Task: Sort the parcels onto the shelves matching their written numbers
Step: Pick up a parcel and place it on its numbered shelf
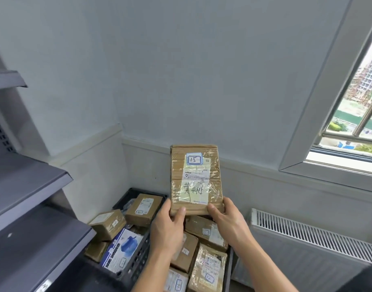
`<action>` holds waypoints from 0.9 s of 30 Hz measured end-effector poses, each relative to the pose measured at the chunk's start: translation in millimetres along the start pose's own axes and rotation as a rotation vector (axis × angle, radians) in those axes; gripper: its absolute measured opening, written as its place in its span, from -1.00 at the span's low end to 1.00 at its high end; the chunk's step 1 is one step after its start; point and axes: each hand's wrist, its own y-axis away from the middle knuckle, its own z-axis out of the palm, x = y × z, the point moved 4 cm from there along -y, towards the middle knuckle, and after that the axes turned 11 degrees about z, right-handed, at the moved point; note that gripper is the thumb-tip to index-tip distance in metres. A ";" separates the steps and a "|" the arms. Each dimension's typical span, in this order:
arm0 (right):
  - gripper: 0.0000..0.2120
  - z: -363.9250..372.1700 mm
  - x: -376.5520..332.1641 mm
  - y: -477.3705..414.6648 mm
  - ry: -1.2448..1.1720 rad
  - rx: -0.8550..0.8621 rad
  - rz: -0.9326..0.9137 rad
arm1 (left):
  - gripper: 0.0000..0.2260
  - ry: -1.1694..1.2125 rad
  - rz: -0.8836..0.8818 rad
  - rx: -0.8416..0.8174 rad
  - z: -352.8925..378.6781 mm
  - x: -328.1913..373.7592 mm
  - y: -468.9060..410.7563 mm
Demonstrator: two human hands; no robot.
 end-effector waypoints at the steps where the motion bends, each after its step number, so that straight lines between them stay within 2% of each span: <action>1: -0.77 1.8 -2.7 2.6 -0.007 -0.011 -0.013 | -0.55 0.000 0.002 0.008 -3.5 0.1 2.3; 6: -0.75 5.8 -13.5 15.8 0.014 -0.069 -0.069 | -0.70 -0.002 0.007 0.066 -20.4 5.7 18.6; 10: -0.56 3.1 -15.0 22.5 0.062 -0.102 -0.112 | -0.85 0.004 0.022 0.122 -25.6 14.7 35.5; 13: -0.53 -3.0 -13.9 27.9 0.096 -0.139 -0.145 | -0.86 0.002 0.002 0.175 -24.4 19.9 52.7; 17: -0.50 -14.7 -5.4 37.1 0.129 -0.189 -0.175 | -0.79 -0.010 -0.049 0.233 -15.3 27.7 79.3; 21: -0.55 -24.3 4.4 51.3 0.143 -0.261 -0.208 | -0.56 -0.016 -0.134 0.289 -6.6 35.9 113.5; 25: -0.59 -22.9 12.8 73.5 0.160 -0.346 -0.240 | -0.67 -0.026 -0.169 0.340 -5.7 36.2 149.0; 27: -0.61 -16.4 14.6 86.4 0.161 -0.397 -0.253 | -0.62 -0.034 -0.200 0.383 -11.2 31.9 165.4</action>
